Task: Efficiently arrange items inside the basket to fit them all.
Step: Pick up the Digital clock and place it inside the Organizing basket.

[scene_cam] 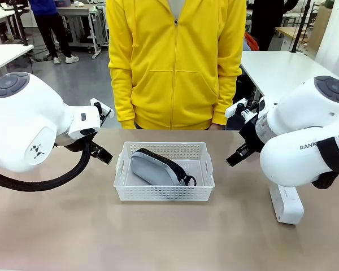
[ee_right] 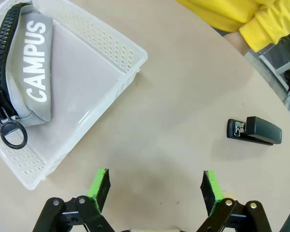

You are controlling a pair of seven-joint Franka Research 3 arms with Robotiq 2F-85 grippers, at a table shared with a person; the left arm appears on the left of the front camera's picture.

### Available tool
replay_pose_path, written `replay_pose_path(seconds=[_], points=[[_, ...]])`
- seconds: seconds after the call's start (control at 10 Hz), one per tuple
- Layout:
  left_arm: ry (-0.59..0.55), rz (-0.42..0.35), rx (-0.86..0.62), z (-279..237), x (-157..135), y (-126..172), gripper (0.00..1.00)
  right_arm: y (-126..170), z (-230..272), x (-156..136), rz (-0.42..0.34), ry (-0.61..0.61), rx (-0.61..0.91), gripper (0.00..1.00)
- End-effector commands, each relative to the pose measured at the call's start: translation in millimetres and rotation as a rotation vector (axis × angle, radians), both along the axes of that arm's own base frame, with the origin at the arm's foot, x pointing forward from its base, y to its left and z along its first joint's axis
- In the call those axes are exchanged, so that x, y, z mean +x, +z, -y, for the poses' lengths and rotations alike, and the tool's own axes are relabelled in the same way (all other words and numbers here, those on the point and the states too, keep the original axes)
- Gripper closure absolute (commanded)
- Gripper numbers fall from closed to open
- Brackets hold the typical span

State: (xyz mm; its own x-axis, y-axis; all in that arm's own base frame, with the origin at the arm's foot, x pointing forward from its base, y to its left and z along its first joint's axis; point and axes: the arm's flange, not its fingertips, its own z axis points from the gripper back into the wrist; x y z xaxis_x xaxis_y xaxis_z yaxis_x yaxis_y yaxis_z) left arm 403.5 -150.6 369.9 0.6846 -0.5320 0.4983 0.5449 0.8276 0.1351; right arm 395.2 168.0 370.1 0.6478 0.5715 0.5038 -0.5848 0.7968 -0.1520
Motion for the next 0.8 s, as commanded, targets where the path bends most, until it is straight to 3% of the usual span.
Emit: replay_pose_path(seconds=[0.0, 0.4, 0.7], points=[[-0.001, 0.001, 0.000, 0.1, -0.1, 0.2, 0.00, 0.2, 0.1, 0.0, 0.000, -0.001, 0.001, 0.00], [0.000, 0.000, 0.000, 0.0, 0.0, 0.0, 0.00, 0.0, 0.0, 0.0, 0.000, 0.000, 0.000, 0.00], [0.009, -0.026, -0.057, -25.8, -16.6, 20.9, 0.00, 40.1, 3.3, -21.8, -0.005, 0.052, 0.023, 0.00]])
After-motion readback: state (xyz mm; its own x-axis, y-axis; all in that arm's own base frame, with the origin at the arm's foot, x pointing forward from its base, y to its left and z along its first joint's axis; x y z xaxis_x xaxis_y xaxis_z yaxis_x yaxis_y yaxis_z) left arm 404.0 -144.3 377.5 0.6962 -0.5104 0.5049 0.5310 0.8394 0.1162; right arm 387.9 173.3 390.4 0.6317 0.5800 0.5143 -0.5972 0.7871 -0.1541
